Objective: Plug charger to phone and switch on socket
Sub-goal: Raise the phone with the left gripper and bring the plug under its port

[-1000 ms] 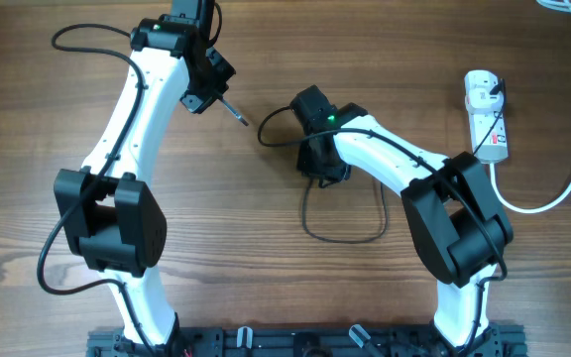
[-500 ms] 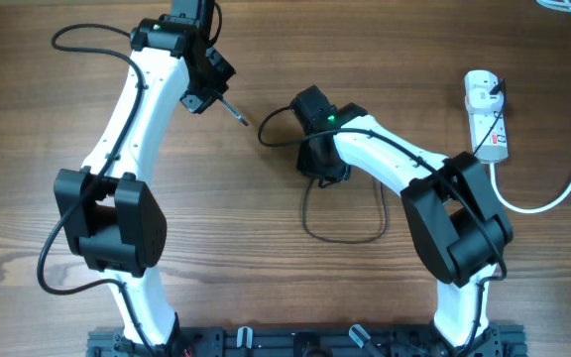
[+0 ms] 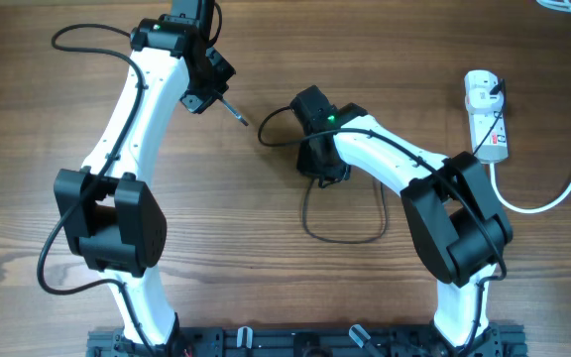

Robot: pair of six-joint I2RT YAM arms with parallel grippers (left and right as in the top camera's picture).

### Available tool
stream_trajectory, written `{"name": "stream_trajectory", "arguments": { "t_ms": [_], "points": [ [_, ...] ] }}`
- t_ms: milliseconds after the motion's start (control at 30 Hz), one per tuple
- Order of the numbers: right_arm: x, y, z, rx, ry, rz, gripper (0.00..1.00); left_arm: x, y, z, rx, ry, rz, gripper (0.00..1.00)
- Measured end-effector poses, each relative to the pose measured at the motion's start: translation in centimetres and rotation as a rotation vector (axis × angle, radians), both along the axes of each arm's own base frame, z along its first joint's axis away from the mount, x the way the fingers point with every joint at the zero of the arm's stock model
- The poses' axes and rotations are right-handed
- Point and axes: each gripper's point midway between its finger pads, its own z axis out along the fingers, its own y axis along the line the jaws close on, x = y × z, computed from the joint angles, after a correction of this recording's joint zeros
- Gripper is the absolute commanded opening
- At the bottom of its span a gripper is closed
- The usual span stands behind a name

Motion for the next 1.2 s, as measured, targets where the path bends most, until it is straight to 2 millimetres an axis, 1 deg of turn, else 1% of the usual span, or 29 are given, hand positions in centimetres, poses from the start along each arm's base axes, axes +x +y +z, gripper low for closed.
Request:
{"name": "stream_trajectory", "arguments": {
  "t_ms": [100,233,300,433,500,533,633,700,767,800,867,1033,1200],
  "points": [
    [0.0,0.0,0.0,0.001,0.0,0.0,0.04,0.0,0.0,0.0,0.0,0.0,0.0,0.04],
    [0.1,0.1,0.0,0.003,-0.003,0.009,0.04,0.0,0.0,0.0,0.001,0.0,-0.002,0.04],
    [0.3,0.2,0.1,0.012,-0.011,0.033,0.04,0.3,-0.2,0.1,0.003,-0.016,-0.038,0.04],
    [1.2,0.8,0.4,0.089,-0.028,0.094,0.04,1.1,-1.7,0.6,-0.042,-0.065,-0.183,0.04],
    [1.5,1.0,1.0,0.137,-0.031,0.125,0.04,1.6,-3.8,1.3,-0.114,-0.12,-0.337,0.04],
    [1.6,1.3,1.9,0.178,-0.04,0.15,0.04,1.8,-4.8,1.7,-0.154,-0.15,-0.401,0.04],
    [1.7,2.3,6.4,0.306,-0.109,0.244,0.04,2.2,-7.9,3.5,-0.285,-0.251,-0.572,0.04],
    [1.3,3.0,9.0,0.365,-0.146,0.298,0.04,2.5,-9.4,4.8,-0.363,-0.314,-0.642,0.04],
    [0.5,3.5,11.3,0.409,-0.172,0.343,0.05,2.6,-11.1,6.5,-0.457,-0.389,-0.718,0.04],
    [0.2,3.6,12.1,0.422,-0.182,0.357,0.04,2.4,-11.8,7.2,-0.497,-0.415,-0.753,0.04],
    [-0.1,3.6,12.7,0.433,-0.19,0.376,0.04,2.3,-12.5,8.0,-0.54,-0.448,-0.795,0.04],
    [-0.5,4.4,14.2,0.492,-0.219,0.44,0.04,2.2,-13.3,9.2,-0.586,-0.499,-0.845,0.04],
    [-0.8,5.2,17.3,0.563,-0.297,0.493,0.04,2.3,-14.2,11.0,-0.639,-0.591,-0.927,0.04]
  ]
}}
